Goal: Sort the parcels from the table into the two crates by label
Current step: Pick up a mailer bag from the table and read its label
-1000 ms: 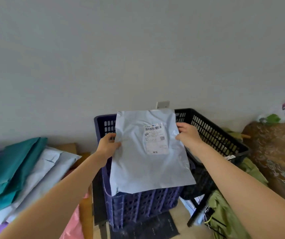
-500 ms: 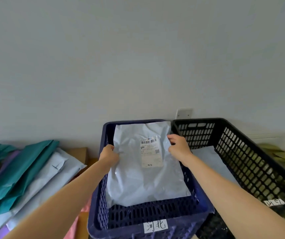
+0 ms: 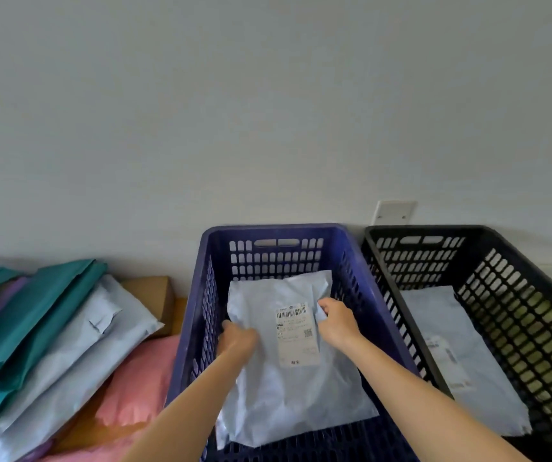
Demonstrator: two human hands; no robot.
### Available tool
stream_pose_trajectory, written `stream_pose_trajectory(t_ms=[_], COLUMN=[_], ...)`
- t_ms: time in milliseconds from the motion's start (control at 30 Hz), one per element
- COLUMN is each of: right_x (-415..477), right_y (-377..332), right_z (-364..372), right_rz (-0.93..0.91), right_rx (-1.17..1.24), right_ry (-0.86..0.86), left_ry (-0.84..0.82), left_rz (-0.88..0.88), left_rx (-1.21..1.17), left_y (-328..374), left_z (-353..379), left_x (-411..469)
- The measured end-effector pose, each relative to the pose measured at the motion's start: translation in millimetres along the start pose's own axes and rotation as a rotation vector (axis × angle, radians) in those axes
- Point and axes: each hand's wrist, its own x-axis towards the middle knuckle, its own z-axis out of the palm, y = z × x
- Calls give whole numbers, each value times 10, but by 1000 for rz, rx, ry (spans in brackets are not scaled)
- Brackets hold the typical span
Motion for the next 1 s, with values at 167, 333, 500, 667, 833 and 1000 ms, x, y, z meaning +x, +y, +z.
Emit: stream_pose_trajectory(t_ms=[167, 333, 500, 667, 833, 1000], right_x=[277, 463, 629, 671, 632, 645], right_y=[143, 223, 359, 493, 603, 730], right_z=[206, 276, 400, 547, 699, 895], right_rz=[93, 178, 240, 244, -141, -301], right_rx=[-13, 53, 44, -62, -522, -685], right_ry=[-48, 3, 69, 89, 132, -117], left_ry=[2, 10, 25, 80, 164, -24], left_rz=[-3, 5, -22, -30, 430, 615], left_rx=[79, 69, 14, 69, 532, 866], left_y=[-62, -45, -36, -170, -282, -483], left_z=[146, 308, 480, 643, 777, 989], left_x=[256, 509, 610, 656, 643, 745])
